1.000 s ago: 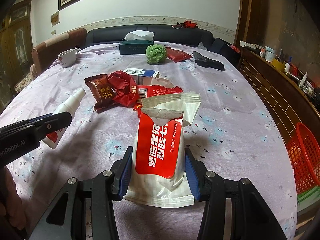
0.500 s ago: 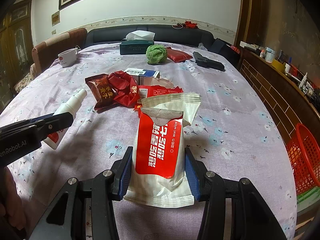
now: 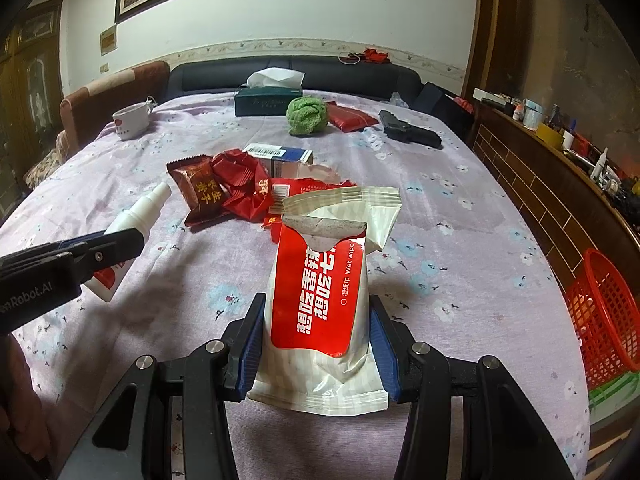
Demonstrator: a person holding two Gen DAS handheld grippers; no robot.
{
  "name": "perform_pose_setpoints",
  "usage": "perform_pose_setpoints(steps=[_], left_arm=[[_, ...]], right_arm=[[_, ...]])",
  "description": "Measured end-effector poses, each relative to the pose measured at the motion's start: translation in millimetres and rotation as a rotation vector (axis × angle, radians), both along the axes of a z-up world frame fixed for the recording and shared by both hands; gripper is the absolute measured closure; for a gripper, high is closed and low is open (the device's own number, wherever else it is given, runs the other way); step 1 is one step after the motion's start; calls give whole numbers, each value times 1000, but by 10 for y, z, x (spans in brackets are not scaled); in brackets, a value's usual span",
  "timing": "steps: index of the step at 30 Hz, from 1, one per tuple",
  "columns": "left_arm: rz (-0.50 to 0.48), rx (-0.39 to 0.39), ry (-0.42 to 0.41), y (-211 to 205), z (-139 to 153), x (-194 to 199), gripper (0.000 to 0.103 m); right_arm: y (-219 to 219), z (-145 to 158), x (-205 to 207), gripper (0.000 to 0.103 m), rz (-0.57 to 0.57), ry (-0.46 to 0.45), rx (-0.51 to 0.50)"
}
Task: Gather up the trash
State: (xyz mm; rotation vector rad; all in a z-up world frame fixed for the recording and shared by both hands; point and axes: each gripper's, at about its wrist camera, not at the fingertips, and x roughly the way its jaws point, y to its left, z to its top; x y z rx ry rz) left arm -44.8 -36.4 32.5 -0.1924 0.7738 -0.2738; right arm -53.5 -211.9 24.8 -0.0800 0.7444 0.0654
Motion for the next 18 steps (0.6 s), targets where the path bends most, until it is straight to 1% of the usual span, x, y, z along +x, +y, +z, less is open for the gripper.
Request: perform_pose_setpoints(steps=[2, 6, 8, 18], left_arm=[[3, 3, 0, 5, 2, -5, 74], [6, 6, 3, 10, 2, -5, 74], [9, 11, 5, 9, 2, -9, 74], [22, 27, 7, 4, 7, 4, 74]], right_arm=[[-37, 21, -18, 51, -7, -12, 14], [-49, 53, -67, 51, -2, -30, -6], [-107, 78, -90, 51, 1, -19, 25], [-308, 187, -260, 50, -12, -30, 86]])
